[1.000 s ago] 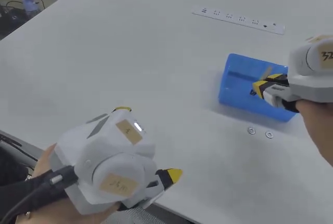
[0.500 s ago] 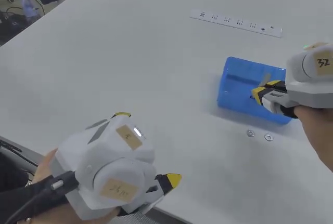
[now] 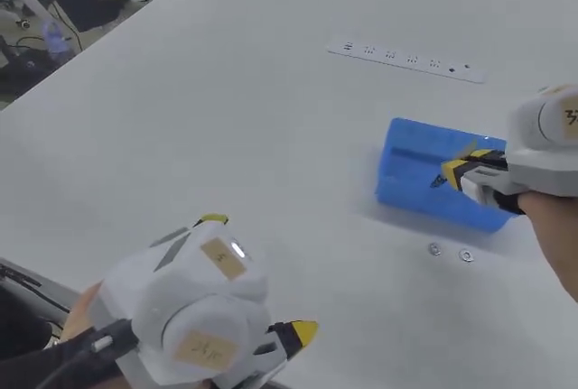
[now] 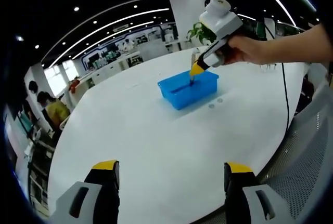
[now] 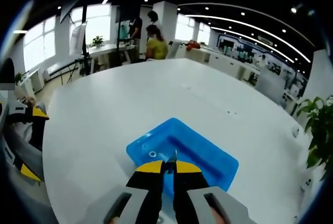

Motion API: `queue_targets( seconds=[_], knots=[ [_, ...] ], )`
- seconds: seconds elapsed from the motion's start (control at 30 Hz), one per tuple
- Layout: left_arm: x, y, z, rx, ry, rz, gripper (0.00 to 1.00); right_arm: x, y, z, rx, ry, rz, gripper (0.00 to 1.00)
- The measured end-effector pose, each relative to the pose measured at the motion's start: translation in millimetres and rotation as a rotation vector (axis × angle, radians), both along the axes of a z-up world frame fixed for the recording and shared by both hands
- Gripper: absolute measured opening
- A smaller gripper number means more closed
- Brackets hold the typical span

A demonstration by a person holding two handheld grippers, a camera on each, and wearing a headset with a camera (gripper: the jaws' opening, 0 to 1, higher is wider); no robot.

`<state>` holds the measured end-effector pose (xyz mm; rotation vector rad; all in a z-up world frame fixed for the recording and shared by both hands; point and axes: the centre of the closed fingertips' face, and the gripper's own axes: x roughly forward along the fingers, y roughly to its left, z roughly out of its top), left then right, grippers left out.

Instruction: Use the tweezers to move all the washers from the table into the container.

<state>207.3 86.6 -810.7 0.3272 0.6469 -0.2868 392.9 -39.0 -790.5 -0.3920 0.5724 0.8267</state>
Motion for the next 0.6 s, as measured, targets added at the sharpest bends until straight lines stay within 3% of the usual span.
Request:
queue_targets(
  seconds=[0.27,0.6],
  knots=[
    [0.2,1.6,-0.4,-0.011,0.003,0.012,0.88,-9.9,-1.7,23.4,0.047,-0.031,0.008,0.02],
    [-0.2,2.1,-1.6,-0.002,0.012,0.012,0.88,-27.8,-7.4,30.4,0.084,-0.025,0.018,0.02]
  ],
)
